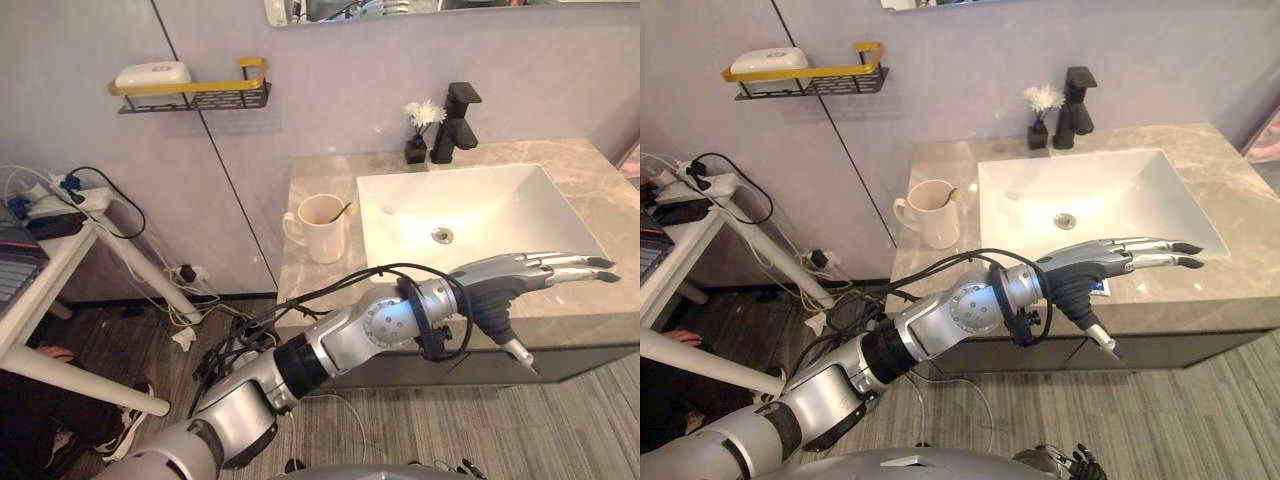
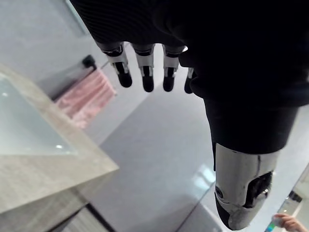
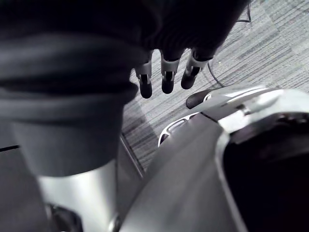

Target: Organize washtable

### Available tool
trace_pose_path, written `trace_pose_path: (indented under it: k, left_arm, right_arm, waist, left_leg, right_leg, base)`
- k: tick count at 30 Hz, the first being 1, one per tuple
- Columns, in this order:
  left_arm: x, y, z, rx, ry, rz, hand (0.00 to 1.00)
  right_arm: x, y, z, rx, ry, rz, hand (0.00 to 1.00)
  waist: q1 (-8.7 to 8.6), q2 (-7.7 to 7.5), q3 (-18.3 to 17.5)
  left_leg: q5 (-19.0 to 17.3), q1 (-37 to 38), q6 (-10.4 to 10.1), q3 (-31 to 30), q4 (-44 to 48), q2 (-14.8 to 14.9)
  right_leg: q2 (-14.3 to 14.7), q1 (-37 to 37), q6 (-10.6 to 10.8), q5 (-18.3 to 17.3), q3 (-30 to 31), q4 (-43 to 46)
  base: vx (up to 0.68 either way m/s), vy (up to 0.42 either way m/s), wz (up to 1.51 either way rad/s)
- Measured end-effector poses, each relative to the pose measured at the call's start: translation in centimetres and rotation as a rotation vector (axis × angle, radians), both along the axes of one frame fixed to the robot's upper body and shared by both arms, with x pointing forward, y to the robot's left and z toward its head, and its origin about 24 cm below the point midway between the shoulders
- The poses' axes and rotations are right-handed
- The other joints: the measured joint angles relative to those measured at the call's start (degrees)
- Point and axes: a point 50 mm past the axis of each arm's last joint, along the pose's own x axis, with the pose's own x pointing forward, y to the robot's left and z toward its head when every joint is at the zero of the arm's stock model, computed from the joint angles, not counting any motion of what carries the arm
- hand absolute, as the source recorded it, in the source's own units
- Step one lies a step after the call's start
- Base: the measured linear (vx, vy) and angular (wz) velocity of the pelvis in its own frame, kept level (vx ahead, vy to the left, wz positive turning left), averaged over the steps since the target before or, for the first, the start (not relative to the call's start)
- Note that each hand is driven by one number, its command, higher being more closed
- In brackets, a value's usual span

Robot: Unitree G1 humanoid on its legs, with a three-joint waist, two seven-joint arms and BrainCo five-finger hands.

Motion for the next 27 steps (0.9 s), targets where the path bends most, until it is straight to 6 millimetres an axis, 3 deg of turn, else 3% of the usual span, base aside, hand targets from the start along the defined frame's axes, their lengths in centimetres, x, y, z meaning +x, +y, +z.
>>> trace_pose_path:
  k: [6,14,24,27]
  left_arm:
    - [1.8,0.5,-1.8,0.071,0.03,0.106,0.0]
    - [3.9,1.9,-1.9,0.049,0.061,0.227,0.0]
    - [5.4,3.4,-2.9,0.077,0.071,0.336,0.0]
    - [5.4,4.2,-4.1,0.097,0.104,0.359,0.0]
  right_arm:
    - [0.1,0.1,0.0,-0.013,-0.005,-0.011,0.0]
    - [-0.2,0.1,0.0,-0.013,-0.002,-0.051,0.0]
    - [-0.2,0.2,0.0,-0.013,-0.002,-0.052,0.0]
    - [-0.2,0.2,0.0,-0.013,-0.002,-0.052,0.0]
  waist:
    - [-0.76,-0.05,0.0]
    - [-0.87,-0.13,0.1]
    - [-0.79,-0.15,0.1]
    - [-0.83,-0.15,0.1]
  left_leg:
    - [-0.2,0.0,-0.1,1.5,-0.2,0.0]
    - [-0.2,0.0,-0.1,1.7,-0.2,0.0]
    - [-0.2,-0.1,-0.1,1.6,-0.3,0.0]
    - [-0.2,-0.1,-0.1,1.5,-0.3,0.0]
  right_leg:
    - [0.0,-1.0,0.2,0.8,1.6,-0.4]
    - [0.0,-1.1,0.3,1.1,1.8,-0.5]
    - [0.0,-1.1,0.3,1.1,1.7,-0.5]
    - [0.0,-1.1,0.3,1.1,1.7,-0.5]
  base:
    - [-0.02,0.011,-0.14]
    - [0.0,0.001,-0.02]
    - [0.0,0.0,0.0]
    - [0.0,0.0,0.0]
